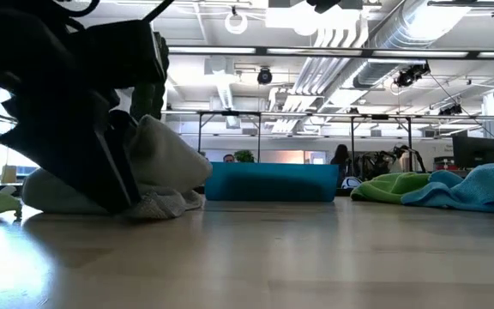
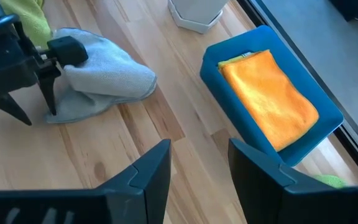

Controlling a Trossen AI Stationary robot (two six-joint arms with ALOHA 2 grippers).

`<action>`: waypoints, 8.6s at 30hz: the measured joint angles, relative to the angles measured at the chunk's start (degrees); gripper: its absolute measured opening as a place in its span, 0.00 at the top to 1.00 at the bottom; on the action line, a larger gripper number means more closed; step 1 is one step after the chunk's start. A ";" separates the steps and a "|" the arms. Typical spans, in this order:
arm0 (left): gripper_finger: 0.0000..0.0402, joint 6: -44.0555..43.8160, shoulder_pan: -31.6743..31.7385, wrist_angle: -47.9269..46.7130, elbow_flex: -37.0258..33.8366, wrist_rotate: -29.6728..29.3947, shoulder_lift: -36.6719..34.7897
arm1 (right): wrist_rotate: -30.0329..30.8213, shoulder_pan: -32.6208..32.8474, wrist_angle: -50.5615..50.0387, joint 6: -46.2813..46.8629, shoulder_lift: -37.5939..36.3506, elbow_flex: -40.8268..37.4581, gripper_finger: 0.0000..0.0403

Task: Fold microfiber towels
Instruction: Fold the gray microfiber towel

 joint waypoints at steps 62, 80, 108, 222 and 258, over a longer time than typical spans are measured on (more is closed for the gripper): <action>1.00 -0.44 4.23 -10.02 9.25 7.38 -31.14 | -38.33 -8.98 65.20 -28.48 -0.02 -24.52 0.62; 1.00 0.44 15.49 -18.35 11.52 16.01 -31.97 | -28.97 -7.80 68.05 -19.30 0.31 -29.07 0.62; 1.00 7.15 18.34 -16.32 11.52 19.16 -39.31 | -24.60 -9.73 70.04 -8.88 12.24 -29.05 0.82; 0.99 31.88 22.62 -30.04 15.98 12.45 -31.63 | -30.03 -13.78 -2.07 -30.38 -12.59 -9.79 1.00; 0.99 10.32 4.28 -22.02 12.37 22.75 -11.16 | -56.43 -4.10 11.31 -35.79 10.61 -10.29 1.00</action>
